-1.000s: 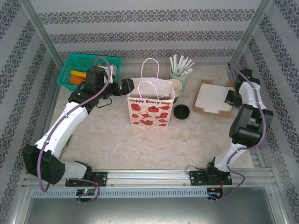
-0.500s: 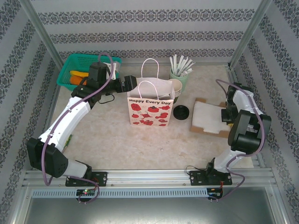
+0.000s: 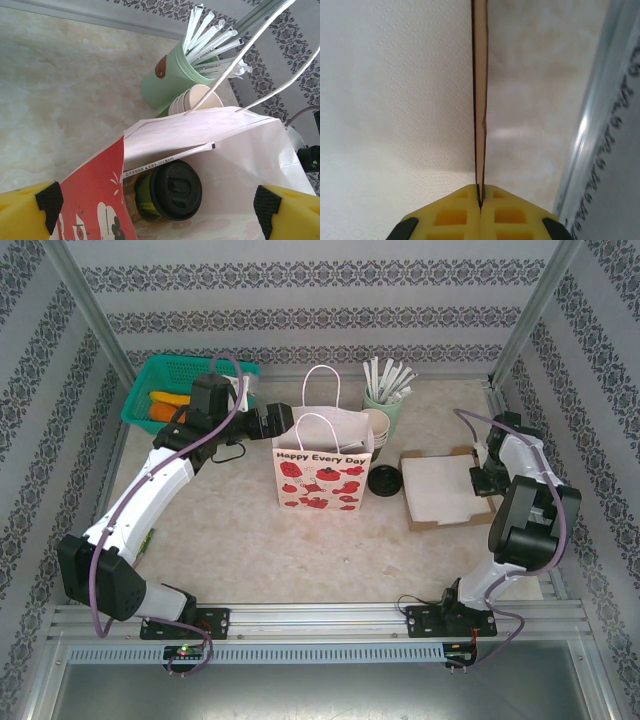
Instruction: Pack the takeout coffee
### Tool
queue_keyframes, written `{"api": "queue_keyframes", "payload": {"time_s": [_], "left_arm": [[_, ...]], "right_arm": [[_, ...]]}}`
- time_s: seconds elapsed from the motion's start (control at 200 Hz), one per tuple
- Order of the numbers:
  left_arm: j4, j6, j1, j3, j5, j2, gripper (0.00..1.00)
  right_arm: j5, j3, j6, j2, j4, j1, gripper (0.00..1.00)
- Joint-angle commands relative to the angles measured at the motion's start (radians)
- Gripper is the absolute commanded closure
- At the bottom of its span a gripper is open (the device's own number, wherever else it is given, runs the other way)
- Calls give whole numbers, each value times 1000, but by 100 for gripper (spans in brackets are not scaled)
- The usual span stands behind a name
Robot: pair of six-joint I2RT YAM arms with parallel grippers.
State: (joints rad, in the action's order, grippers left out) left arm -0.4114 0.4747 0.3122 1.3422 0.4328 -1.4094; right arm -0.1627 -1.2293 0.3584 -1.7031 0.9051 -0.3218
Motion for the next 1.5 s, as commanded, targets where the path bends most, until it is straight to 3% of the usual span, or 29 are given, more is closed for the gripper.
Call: {"api": "queue_keyframes", "payload": {"time_s": [0.0,0.06,0.25,0.38,0.535,0.599,0.774,0.799,0.819,0.894,1.044,1.494], "left_arm": [[33,5,0,-22,-26,38,0],[34,2,0,-26,-33,44,0],[22,-5,0,-21,-51,56,0],[34,-1,0,-23,-52,62,0],[38,7,0,-30,-63,65,0],[41,10,0,-39,-68,69,0],[54,25,1,-61,-80,78,0],[55,27,0,-63,-81,78,0],[57,28,0,-65,-83,80,0],[63,33,0,-71,-87,83,0],[69,38,0,-84,-92,88,0],[66,40,-1,-89,-100,90,0]], "right_arm": [[74,-49,37,-44,-49,19,100],[61,-67,37,-63,-52,23,97],[21,-166,-86,-91,17,30,66],[-3,-161,-233,-33,-12,54,57],[125,-93,-397,72,-77,95,34],[189,-54,-451,108,-121,121,16],[238,48,-603,164,-246,167,13],[264,57,-620,160,-257,168,3],[285,65,-634,155,-264,172,2],[309,85,-661,130,-277,189,2],[165,106,-669,74,-273,220,2],[168,125,-633,-78,-298,231,5]]}}
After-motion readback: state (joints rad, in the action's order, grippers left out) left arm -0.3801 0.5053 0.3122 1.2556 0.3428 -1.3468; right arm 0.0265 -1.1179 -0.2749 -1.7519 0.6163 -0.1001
